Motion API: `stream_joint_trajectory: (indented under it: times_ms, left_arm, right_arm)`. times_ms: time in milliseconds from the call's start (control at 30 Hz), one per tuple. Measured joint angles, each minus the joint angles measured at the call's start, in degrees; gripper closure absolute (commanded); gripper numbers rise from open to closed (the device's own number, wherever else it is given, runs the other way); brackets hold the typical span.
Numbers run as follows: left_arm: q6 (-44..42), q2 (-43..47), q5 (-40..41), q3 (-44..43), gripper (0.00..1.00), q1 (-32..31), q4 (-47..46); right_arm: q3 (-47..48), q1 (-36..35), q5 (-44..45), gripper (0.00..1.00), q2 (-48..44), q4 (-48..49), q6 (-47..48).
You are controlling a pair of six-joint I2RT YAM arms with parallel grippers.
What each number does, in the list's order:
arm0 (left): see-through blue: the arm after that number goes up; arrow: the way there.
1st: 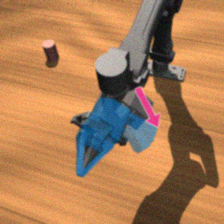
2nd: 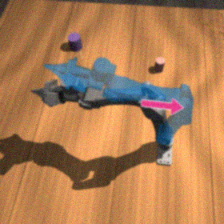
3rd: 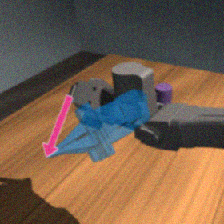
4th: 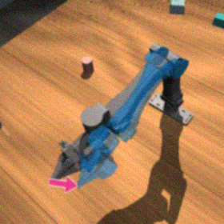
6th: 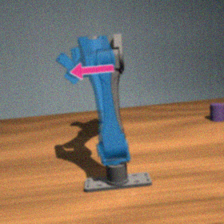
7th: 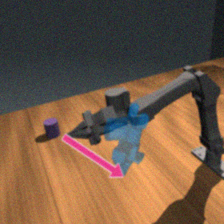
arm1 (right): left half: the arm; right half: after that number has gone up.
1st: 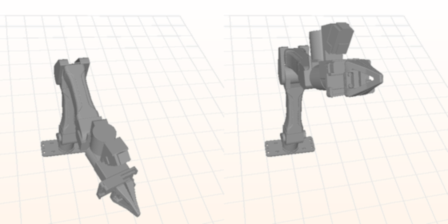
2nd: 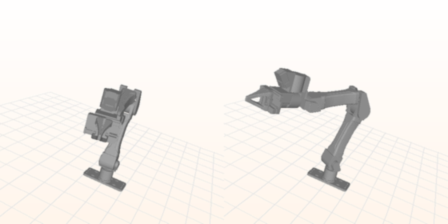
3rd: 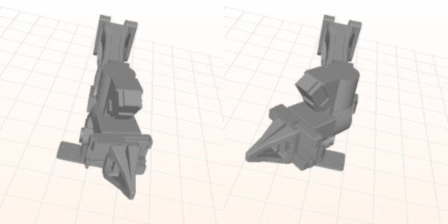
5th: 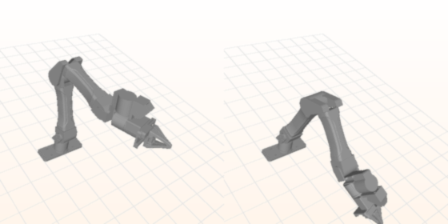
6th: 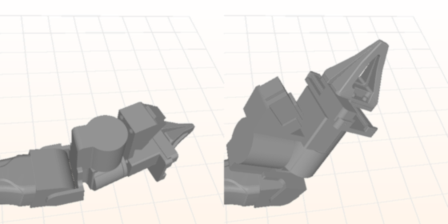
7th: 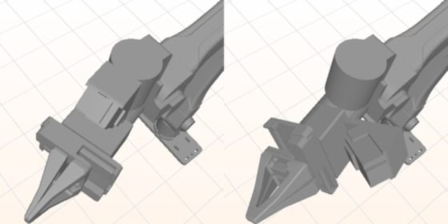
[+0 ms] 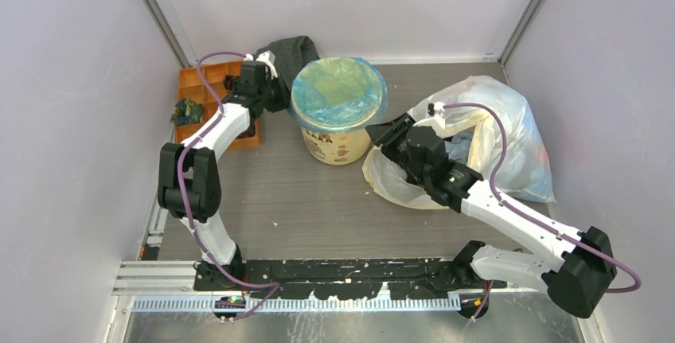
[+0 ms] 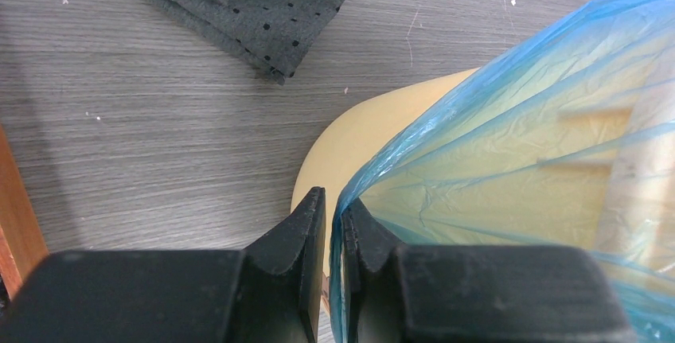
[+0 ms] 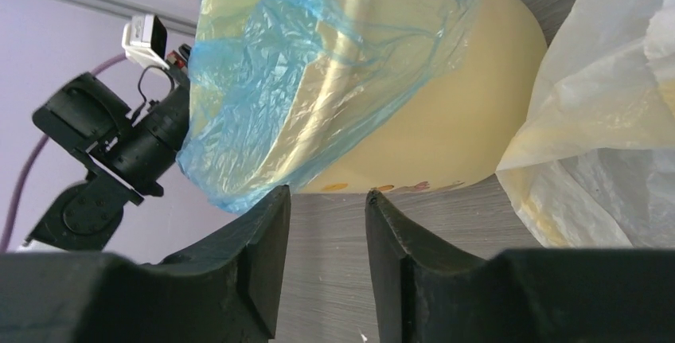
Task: Put the trash bags into the trash bin
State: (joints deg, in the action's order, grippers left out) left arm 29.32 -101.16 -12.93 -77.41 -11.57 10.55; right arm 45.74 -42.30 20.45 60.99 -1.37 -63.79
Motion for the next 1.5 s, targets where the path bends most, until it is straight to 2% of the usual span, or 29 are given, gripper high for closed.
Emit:
stream_joint_trajectory:
  times_ms: [333, 533, 700, 933, 1067, 1500]
  left_arm:
    - [0.0, 0.0, 0.0, 0.0, 0.85, 0.0, 0.0]
    - [0.0, 0.0, 0.0, 0.0, 0.85, 0.0, 0.0]
    - [0.0, 0.0, 0.0, 0.0, 0.85, 0.0, 0.0]
    - [0.0, 0.0, 0.0, 0.0, 0.85, 0.0, 0.0]
    - [0.0, 0.0, 0.0, 0.0, 0.86, 0.0, 0.0]
    - [0.0, 0.0, 0.0, 0.0, 0.86, 0.0, 0.0]
  right_arm:
    - [3.9, -5.8, 1.0, 0.51, 6.7, 2.2, 2.2]
    - [6.0, -6.7, 1.6, 0.52, 10.4, 3.7, 2.2]
    - [6.8, -6.7, 2.3, 0.62, 11.7, 4.9, 2.1]
    - [6.8, -6.8, 3.0, 0.87, 11.8, 5.2, 1.7]
    - [6.8, -6.8, 3.0, 0.98, 11.8, 5.2, 1.3]
    - [5.0, -6.9, 3.5, 0.99, 11.8, 2.4, -0.8]
